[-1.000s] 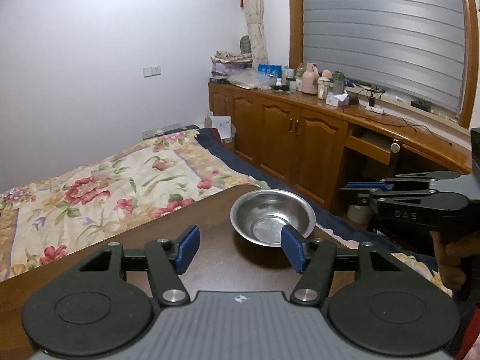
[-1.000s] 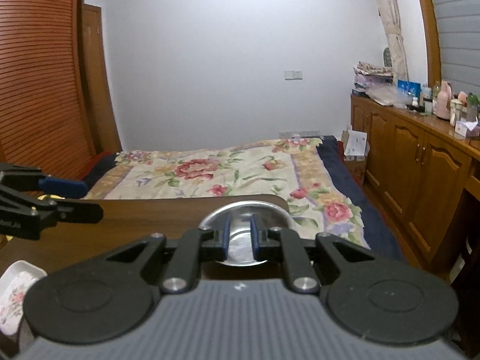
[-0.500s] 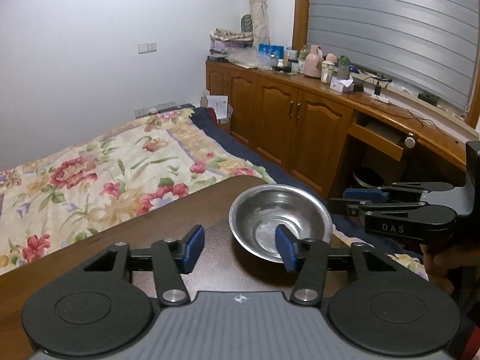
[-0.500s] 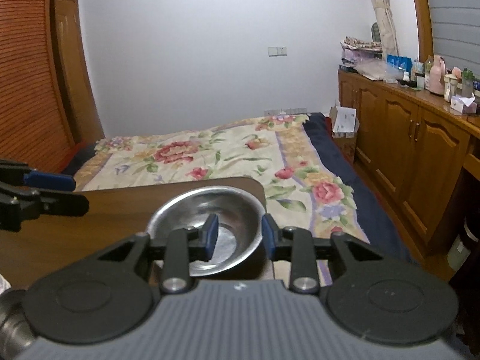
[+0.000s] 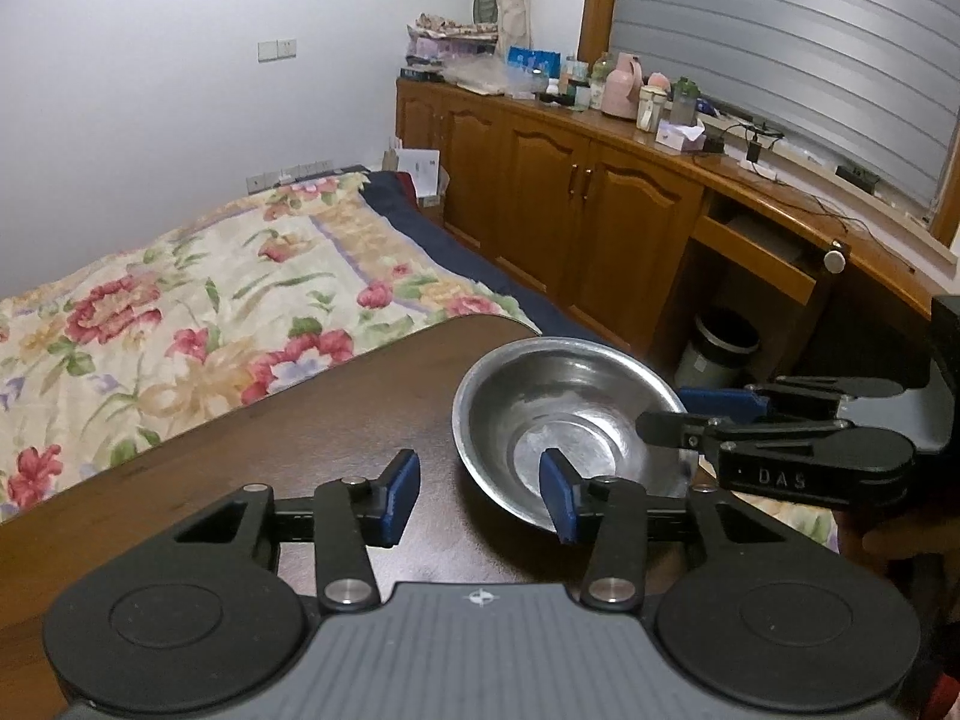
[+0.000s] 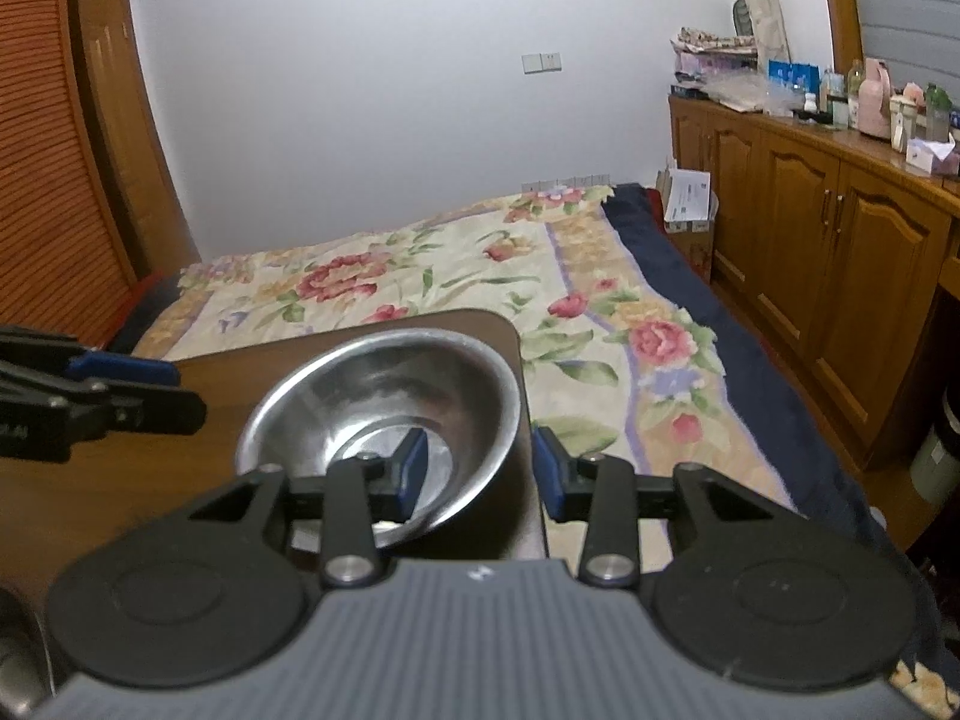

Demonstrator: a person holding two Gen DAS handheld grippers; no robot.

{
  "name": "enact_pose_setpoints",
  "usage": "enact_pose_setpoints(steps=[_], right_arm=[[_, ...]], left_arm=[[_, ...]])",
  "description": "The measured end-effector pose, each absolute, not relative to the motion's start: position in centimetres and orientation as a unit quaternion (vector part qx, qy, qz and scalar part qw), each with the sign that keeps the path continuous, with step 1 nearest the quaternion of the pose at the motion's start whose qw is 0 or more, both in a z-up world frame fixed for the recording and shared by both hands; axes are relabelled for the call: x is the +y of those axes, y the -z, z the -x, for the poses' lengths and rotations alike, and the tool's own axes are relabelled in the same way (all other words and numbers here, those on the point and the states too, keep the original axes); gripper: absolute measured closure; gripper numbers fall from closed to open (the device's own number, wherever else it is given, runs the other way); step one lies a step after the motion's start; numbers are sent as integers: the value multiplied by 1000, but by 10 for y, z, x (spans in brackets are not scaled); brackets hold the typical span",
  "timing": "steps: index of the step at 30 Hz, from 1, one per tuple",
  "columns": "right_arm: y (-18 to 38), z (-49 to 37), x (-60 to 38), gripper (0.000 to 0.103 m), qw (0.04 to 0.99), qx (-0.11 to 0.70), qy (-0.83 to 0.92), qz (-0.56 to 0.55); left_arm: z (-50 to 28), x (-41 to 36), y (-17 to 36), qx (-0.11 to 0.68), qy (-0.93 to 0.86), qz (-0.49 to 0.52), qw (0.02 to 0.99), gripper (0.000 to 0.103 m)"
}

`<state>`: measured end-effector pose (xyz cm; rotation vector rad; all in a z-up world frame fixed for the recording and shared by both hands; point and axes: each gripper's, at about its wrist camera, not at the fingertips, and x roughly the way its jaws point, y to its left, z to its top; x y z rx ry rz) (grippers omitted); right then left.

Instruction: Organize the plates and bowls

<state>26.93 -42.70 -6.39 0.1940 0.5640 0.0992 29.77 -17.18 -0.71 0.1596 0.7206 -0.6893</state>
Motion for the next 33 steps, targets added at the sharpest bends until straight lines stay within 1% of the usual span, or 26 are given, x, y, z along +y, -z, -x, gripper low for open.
enact_pose_setpoints(steps=[2,5,15,20,25,26,29,30,31,33], right_arm=[[65,-270,-427,63,953,281,-52,-101],[66,-273,-428,63,950,285,-58,-108],[70,-276,-429,63,944,292,-75,-132],[72,-278,-428,64,942,296,-80,-139],[72,-280,-426,67,941,296,-84,-143],[72,-280,-426,70,941,296,-84,-143],[75,-282,-428,72,938,300,-87,-150],[75,-282,-429,74,937,301,-88,-153],[76,-283,-429,75,936,302,-89,-155],[77,-283,-430,77,935,304,-91,-160]], left_arm=[[-303,-173,10,355,332,-70,871,62],[-310,-175,13,373,338,-58,862,65],[-323,-176,20,399,332,-34,854,68],[-329,-175,25,412,331,-22,848,71],[-335,-175,30,423,329,-16,844,75],[-334,-176,30,424,329,-15,844,75],[-336,-176,32,429,330,-12,841,77],[-336,-176,33,430,330,-11,840,78],[-336,-176,34,431,329,-11,840,84],[-336,-175,35,434,328,-9,839,85]])
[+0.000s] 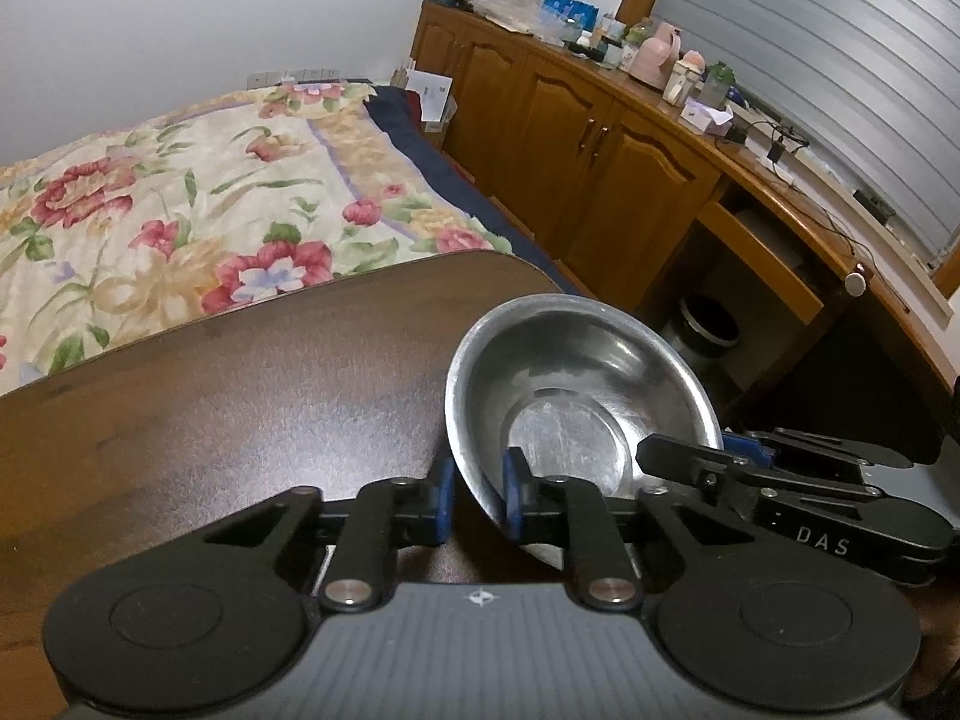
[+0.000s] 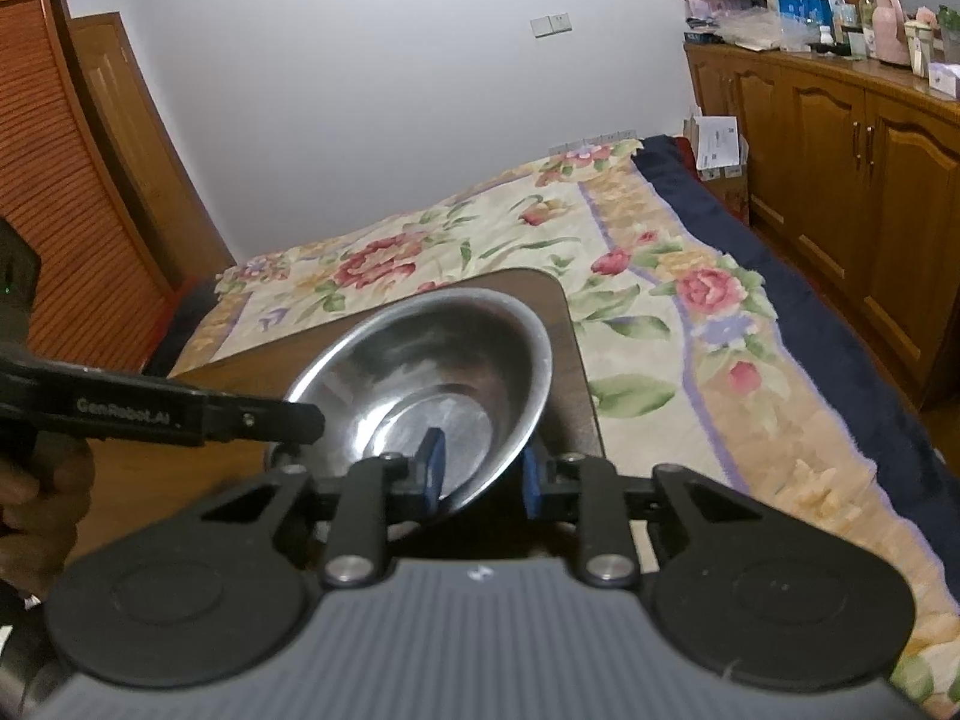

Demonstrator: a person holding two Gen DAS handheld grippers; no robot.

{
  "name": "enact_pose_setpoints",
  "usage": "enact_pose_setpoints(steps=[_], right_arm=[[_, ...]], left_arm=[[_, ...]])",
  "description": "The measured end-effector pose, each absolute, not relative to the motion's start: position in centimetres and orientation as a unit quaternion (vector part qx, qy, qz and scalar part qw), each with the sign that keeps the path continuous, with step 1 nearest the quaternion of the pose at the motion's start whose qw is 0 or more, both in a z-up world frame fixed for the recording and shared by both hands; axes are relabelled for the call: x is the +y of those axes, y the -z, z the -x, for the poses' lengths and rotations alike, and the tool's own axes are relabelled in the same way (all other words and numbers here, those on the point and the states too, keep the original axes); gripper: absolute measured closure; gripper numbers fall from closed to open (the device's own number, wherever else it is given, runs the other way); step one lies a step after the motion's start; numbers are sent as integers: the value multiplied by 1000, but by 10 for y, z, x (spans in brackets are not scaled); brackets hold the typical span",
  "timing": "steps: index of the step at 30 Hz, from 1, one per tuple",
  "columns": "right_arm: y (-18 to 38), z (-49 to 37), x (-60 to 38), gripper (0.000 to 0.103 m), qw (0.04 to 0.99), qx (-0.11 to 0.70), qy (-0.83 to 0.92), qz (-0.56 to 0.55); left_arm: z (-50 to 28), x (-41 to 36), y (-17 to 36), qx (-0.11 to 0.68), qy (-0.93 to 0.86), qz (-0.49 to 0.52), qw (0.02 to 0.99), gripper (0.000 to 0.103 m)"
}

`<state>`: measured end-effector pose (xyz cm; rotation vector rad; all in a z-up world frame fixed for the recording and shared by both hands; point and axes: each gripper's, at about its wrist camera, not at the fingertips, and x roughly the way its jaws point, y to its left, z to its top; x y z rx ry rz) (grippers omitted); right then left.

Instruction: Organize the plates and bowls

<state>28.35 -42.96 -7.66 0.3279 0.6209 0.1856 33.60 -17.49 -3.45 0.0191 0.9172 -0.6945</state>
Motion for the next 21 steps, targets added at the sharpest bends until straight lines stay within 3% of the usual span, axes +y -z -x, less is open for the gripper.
enact_pose_setpoints(steps=[21], right_arm=[[30,-248,-419,80,947,257,-105,-158]], left_arm=[[-284,-147,-23,355,334,-23,873,85]])
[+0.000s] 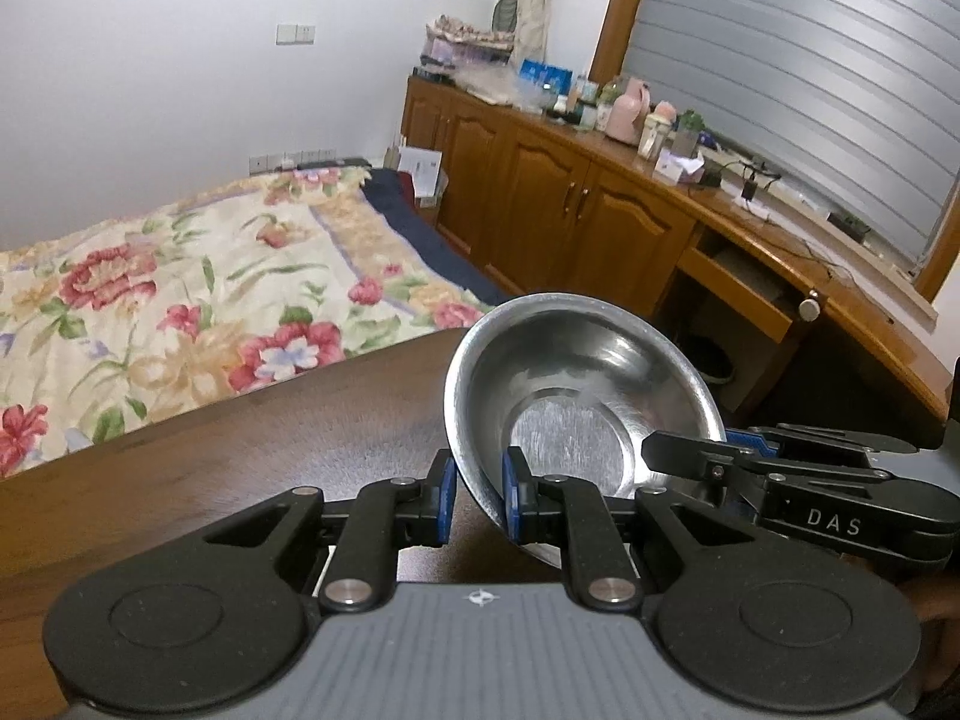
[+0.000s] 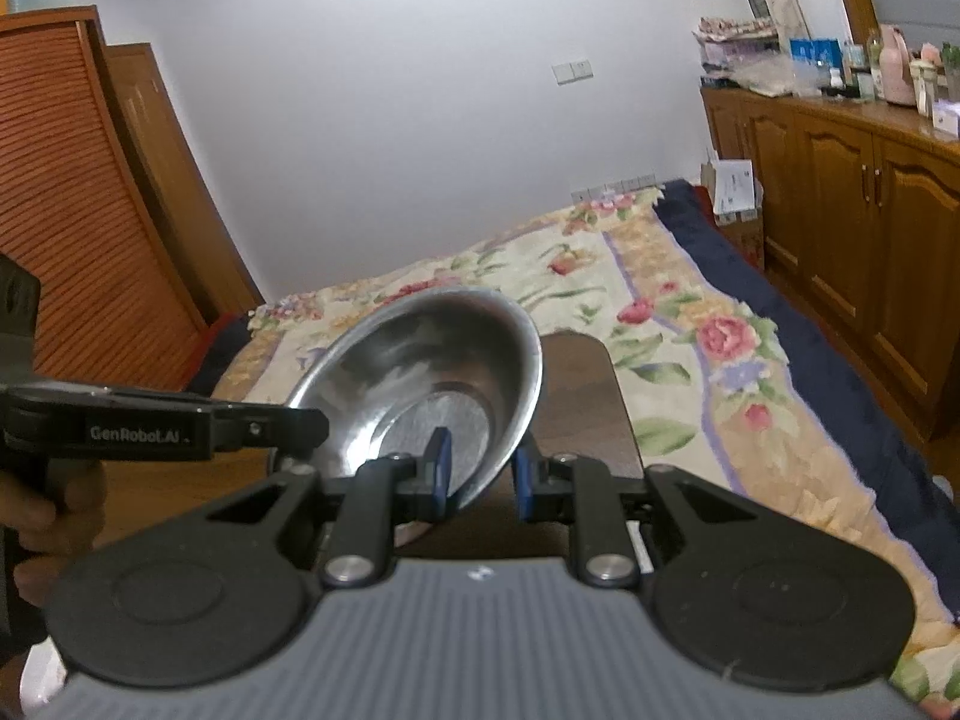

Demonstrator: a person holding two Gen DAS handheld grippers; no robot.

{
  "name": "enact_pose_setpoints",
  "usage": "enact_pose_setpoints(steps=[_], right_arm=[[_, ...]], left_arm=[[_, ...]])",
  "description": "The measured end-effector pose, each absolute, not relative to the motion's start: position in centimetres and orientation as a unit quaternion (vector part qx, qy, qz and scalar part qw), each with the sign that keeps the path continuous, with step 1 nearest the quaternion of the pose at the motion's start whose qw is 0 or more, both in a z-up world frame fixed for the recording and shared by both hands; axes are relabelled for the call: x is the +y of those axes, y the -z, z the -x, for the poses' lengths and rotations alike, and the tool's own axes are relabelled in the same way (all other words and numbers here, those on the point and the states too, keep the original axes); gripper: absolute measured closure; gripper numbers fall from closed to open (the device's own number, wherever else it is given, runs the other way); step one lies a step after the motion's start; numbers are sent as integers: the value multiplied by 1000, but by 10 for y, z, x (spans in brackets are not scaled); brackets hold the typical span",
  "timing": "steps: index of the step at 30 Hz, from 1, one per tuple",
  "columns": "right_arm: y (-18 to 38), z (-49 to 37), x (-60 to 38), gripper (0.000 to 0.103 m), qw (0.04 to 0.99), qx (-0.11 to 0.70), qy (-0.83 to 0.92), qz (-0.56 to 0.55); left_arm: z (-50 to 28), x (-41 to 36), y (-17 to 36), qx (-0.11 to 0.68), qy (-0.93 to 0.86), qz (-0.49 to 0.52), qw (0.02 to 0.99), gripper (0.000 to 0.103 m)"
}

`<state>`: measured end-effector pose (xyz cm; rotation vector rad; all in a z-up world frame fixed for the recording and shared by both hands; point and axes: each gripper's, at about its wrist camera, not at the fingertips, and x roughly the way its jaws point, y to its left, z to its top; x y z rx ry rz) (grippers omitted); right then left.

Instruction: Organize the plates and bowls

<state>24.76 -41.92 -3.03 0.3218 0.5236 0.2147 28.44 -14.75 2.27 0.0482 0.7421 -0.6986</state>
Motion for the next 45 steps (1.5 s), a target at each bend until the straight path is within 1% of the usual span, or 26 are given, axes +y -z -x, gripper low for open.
enact_pose_setpoints(steps=[12,30,45], right_arm=[[12,-228,-411,80,952,235,-117,-155],[-3,-205,-393,80,959,214,-129,-135],[-3,-187,-369,80,956,220,-155,-115]], left_arm=[[-254,-124,-47,322,336,-19,885,85],[-215,-97,-66,293,334,-18,896,85],[-177,-60,-61,288,320,-12,903,84]])
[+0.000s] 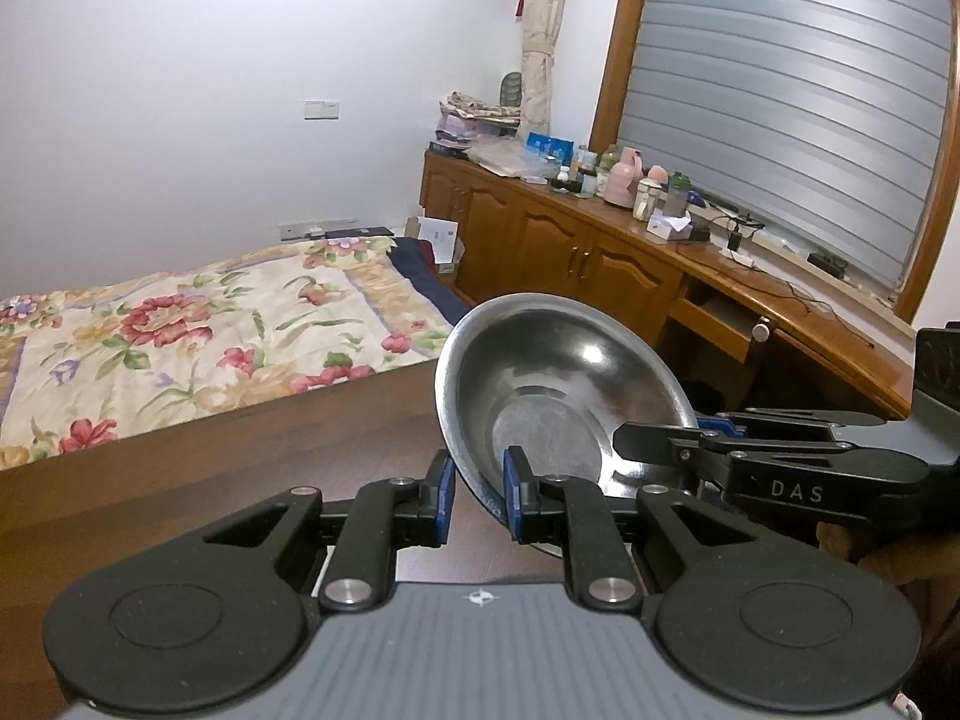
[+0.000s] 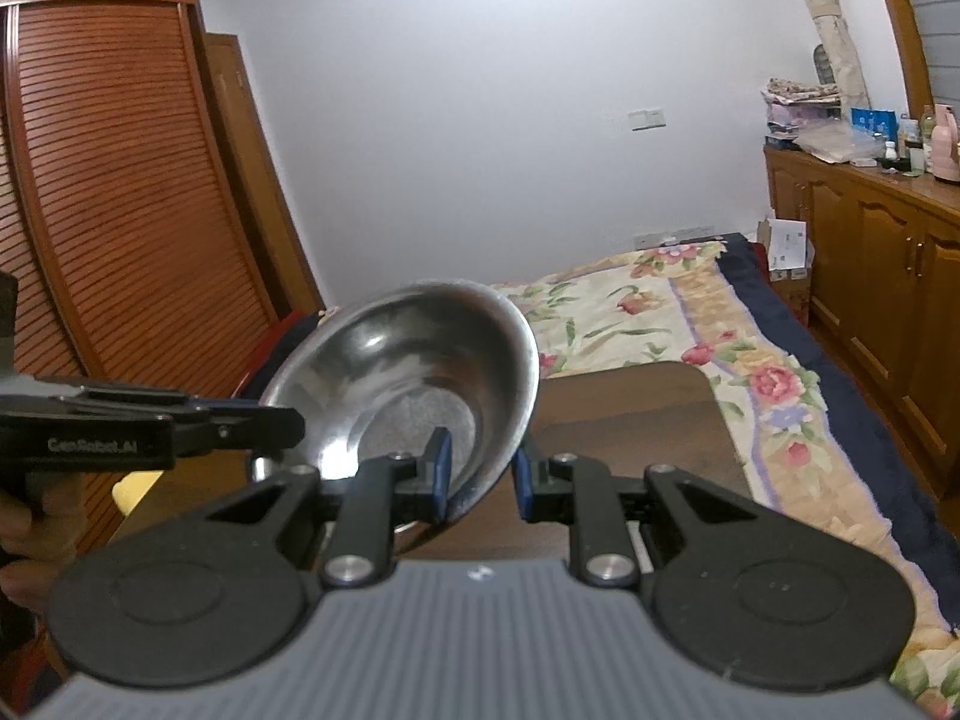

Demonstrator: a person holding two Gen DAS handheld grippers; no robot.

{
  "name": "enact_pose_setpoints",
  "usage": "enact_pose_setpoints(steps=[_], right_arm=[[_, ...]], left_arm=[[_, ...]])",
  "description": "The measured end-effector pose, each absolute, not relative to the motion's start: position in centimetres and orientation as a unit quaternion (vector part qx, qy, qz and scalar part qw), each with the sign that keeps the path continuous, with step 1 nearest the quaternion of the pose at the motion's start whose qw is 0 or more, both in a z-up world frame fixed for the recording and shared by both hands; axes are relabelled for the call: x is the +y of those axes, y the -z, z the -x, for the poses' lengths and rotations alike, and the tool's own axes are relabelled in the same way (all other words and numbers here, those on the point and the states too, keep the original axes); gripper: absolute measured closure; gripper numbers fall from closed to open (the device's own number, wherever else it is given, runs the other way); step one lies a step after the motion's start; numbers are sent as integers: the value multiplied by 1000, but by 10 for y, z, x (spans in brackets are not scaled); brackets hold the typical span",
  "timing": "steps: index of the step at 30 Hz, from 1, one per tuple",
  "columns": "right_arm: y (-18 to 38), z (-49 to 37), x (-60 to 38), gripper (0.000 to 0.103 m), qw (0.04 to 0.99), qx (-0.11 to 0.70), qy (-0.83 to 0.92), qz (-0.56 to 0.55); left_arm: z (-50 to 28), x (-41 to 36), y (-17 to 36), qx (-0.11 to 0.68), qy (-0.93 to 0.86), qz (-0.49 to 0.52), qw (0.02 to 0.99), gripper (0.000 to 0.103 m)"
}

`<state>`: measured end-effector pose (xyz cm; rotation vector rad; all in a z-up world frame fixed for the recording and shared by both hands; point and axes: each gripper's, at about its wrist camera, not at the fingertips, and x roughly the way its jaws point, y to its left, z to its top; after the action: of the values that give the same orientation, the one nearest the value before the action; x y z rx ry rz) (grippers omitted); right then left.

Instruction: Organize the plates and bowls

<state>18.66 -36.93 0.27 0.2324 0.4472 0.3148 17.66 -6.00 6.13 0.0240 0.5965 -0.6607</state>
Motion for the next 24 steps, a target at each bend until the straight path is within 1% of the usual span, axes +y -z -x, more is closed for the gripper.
enact_pose_setpoints(steps=[9,24], right_arm=[[7,-176,-353,80,950,233,-177,-112],[29,-160,-342,80,939,266,-186,-117]], left_arm=[[-158,-39,-49,294,313,-5,903,84],[-127,-32,-16,298,305,-5,904,84]])
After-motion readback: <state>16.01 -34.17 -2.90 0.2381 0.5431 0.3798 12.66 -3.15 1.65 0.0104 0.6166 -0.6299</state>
